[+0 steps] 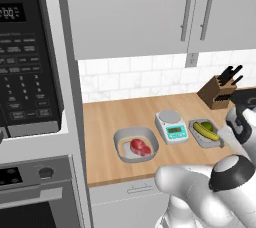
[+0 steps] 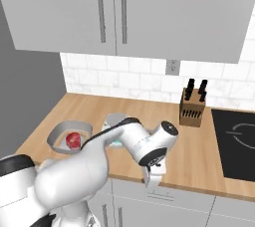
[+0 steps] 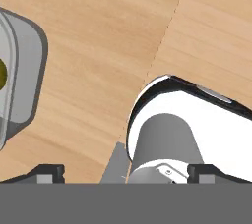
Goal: Take the meat container that has the steak and place it on the second highest rack of the freezer. Then take the vegetable container that has the lime and cucumber and place it on the highest rack of the freezer.
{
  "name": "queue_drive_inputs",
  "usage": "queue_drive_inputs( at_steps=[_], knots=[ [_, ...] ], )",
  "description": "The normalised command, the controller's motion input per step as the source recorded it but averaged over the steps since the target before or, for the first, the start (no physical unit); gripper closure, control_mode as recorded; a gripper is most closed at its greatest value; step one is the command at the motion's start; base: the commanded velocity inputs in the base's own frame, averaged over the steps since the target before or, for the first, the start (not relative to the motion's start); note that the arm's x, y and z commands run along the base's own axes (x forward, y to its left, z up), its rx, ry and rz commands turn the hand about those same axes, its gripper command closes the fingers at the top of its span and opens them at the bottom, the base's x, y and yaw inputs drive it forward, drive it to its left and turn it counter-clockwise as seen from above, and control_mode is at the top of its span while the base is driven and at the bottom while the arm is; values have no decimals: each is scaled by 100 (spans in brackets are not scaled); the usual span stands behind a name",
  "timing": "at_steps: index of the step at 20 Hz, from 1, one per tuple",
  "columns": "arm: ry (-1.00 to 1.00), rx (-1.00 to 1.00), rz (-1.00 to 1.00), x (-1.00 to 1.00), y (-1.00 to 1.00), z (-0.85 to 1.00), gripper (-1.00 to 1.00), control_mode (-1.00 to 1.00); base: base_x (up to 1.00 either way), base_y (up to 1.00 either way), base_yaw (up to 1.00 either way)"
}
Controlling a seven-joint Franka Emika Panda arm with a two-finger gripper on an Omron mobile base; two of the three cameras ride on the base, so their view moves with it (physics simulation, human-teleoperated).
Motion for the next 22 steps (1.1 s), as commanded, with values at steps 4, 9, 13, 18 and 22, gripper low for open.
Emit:
queue_drive_inputs(
  at_steps=[4,9,13,18,22],
  knots=[
    [3,6,-3,17,0,-3,-100,-100,0,0,0],
    [0,0,-3,0,0,0,-100,-100,0,0,0],
    [-1,0,-3,0,2,0,-100,-100,0,0,0],
    [-14,3,0,-22,6,5,-100,-100,0,0,0],
    [-2,0,0,14,11,11,-100,-100,0,0,0]
  ],
)
